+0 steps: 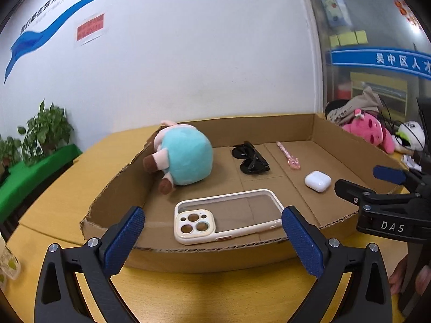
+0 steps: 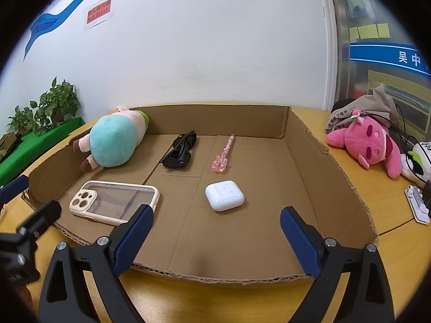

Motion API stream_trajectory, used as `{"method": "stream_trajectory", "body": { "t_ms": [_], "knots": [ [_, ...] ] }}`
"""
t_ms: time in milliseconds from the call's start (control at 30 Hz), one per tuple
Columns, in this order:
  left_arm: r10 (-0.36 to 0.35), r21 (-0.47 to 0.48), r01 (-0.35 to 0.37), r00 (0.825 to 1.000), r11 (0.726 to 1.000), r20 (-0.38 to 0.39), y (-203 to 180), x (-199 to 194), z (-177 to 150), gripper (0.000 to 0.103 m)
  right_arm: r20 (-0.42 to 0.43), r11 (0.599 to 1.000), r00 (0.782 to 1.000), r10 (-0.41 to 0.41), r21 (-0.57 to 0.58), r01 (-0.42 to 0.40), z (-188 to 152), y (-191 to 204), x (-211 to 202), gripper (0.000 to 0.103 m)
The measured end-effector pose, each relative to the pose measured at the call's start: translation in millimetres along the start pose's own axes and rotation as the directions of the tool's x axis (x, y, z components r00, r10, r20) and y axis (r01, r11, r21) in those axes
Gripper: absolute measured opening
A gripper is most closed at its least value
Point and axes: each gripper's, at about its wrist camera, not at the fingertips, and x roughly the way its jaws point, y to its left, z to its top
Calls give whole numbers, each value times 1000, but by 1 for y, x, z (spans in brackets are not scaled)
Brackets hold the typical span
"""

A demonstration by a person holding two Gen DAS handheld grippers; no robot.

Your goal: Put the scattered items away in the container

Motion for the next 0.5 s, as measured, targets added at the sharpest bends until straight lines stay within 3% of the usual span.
{"method": "stream_trajectory", "body": {
  "t_ms": [167,500],
  "knots": [
    [-40,-51,39,999,998,-22,8,5,0,103,2,1000,1000,15,-4,-15,-1,-2,-1,95],
    [-37,-53,35,999,998,-23,6,4,0,103,0,1000,1000,6,3,-6,0,-6,-1,98]
  ]
}}
